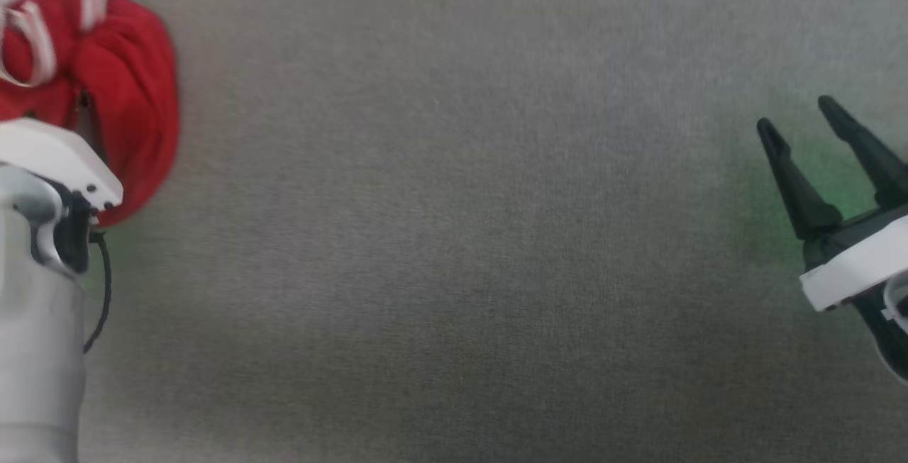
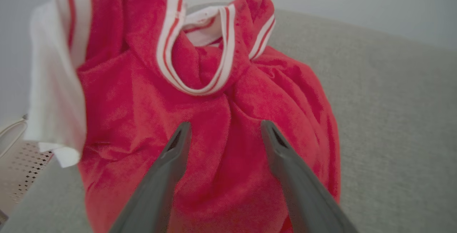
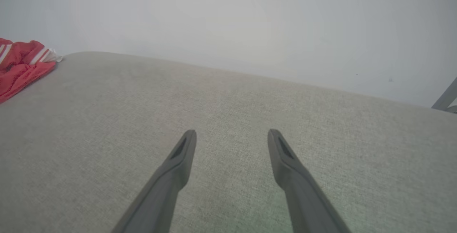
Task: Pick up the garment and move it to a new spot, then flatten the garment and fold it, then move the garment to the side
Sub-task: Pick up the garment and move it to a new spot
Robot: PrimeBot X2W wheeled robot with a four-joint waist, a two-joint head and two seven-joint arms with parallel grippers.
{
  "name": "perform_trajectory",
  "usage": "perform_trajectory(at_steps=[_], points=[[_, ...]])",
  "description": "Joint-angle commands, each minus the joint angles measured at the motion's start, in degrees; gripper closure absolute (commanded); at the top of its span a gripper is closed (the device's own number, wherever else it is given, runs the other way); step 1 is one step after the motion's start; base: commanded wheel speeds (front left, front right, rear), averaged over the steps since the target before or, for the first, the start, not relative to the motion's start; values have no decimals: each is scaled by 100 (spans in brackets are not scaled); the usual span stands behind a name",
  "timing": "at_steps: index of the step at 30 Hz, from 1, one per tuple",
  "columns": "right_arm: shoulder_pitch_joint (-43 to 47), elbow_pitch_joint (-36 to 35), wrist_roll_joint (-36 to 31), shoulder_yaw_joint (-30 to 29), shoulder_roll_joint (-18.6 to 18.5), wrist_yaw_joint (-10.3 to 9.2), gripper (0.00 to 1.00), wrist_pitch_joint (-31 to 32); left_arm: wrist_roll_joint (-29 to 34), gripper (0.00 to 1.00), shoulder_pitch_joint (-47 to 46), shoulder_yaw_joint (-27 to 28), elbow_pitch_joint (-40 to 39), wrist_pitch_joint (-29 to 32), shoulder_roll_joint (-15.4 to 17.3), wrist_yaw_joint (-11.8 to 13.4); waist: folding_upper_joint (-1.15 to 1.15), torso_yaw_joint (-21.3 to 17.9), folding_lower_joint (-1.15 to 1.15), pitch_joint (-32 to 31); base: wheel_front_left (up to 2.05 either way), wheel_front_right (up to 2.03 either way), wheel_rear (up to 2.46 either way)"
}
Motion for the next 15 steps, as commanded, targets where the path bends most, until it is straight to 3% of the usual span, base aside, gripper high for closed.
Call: perform_trajectory(at_steps=[1,9,14,15], points=[[-68,-63,12,-17,-39,-2,0,29,-9,0,-157,1,115,80,28,15,0,-140,0,359,0,0,0],[-54,-368,7,-206,-183,-2,0,156,-204,0,-803,-138,1564,1389,-209,-21,0,-141,0,696,0,0,0],[-85,-444,-10,-251,-178,-2,0,225,-219,0,-901,-217,1971,1510,-342,22,0,-123,0,733,0,0,0],[-87,-446,-17,-251,-167,-2,0,233,-243,25,-913,-206,2005,1455,-345,11,0,-121,0,727,0,0,0]])
